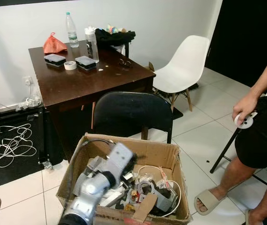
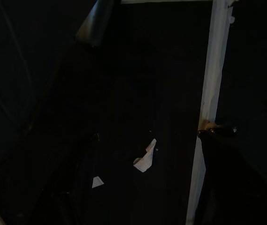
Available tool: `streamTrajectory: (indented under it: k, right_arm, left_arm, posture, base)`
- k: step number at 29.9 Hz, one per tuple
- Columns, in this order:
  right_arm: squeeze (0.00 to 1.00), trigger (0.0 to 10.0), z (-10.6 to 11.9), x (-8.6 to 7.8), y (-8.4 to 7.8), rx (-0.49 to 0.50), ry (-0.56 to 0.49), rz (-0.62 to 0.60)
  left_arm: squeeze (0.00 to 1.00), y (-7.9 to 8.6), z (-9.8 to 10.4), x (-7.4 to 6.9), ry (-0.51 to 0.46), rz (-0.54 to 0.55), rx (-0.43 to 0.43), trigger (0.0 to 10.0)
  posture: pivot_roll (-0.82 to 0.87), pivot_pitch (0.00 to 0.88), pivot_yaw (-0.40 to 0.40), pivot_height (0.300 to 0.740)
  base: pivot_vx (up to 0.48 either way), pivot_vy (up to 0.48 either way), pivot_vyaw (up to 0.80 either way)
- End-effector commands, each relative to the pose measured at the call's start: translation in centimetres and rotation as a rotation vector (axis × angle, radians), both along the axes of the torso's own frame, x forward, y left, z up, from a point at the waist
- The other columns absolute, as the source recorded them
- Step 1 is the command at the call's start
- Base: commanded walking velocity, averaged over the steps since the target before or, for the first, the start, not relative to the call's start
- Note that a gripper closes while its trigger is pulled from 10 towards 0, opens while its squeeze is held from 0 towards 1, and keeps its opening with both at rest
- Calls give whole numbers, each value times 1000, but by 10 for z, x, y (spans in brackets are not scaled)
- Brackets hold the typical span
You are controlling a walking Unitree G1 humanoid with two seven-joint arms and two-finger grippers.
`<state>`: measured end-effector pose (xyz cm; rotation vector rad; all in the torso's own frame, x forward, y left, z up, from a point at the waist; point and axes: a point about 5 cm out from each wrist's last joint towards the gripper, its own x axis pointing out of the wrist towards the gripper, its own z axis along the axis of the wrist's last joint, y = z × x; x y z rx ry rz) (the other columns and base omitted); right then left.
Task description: Picking trash to rubbish bin
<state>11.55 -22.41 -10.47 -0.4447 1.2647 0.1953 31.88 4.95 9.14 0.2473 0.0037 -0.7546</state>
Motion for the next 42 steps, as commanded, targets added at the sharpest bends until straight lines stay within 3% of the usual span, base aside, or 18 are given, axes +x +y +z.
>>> streamTrajectory:
  k: [1,8,10,11,13,14,16,19,22,32,42]
  right_arm:
    - [0,10000,-1,-6,-1,-4,19,-11]
    - [0,10000,-2,-6,-1,-6,20,-9]
    - [0,10000,-2,-6,-1,-5,22,-7]
    - [0,10000,-2,-6,0,-4,22,-6]
    - [0,10000,-2,-6,0,-4,22,-6]
    - [0,10000,-2,-6,0,-4,22,-5]
    - [0,10000,-2,-6,0,-3,22,-4]
    - [0,10000,-2,-6,1,-2,21,-2]
    - [0,10000,-2,-6,2,0,21,-1]
    - [0,10000,-2,-4,4,7,19,7]
    - [0,10000,-2,-4,6,10,19,11]
  left_arm:
    - [1000,-8,-10,-5,14,12,22,10000]
    - [1000,-5,-12,2,0,139,39,10000]
    - [1000,0,-8,5,20,168,-27,10000]
    - [808,4,-5,8,95,167,-177,10000]
    - [808,6,-4,8,117,162,-224,10000]
    - [0,11,-4,8,122,135,-219,10000]
    - [0,14,-5,8,143,117,-245,10000]
    - [0,22,-5,6,218,71,-370,10000]
    - [0,28,-9,3,259,44,-408,10000]
    - [0,41,-32,-11,287,31,-319,10000]
    - [0,37,-37,-17,295,8,-289,10000]
  posture:
    - [-179,120,48,740]
    - [-181,119,52,740]
    - [-180,115,53,740]
    - [-180,115,53,740]
    - [-180,115,53,740]
    - [-180,115,53,740]
    - [-171,116,52,740]
    - [-165,118,51,740]
    - [-165,118,51,740]
    - [-146,118,49,740]
    - [-144,121,46,740]
  base:
    - [0,0,0]
    - [0,0,0]
    - [0,0,0]
    - [0,0,0]
    - [0,0,0]
    - [0,0,0]
    - [0,0,0]
    - [0,0,0]
    - [0,0,0]
    - [-384,0,0]
    - [-398,0,0]
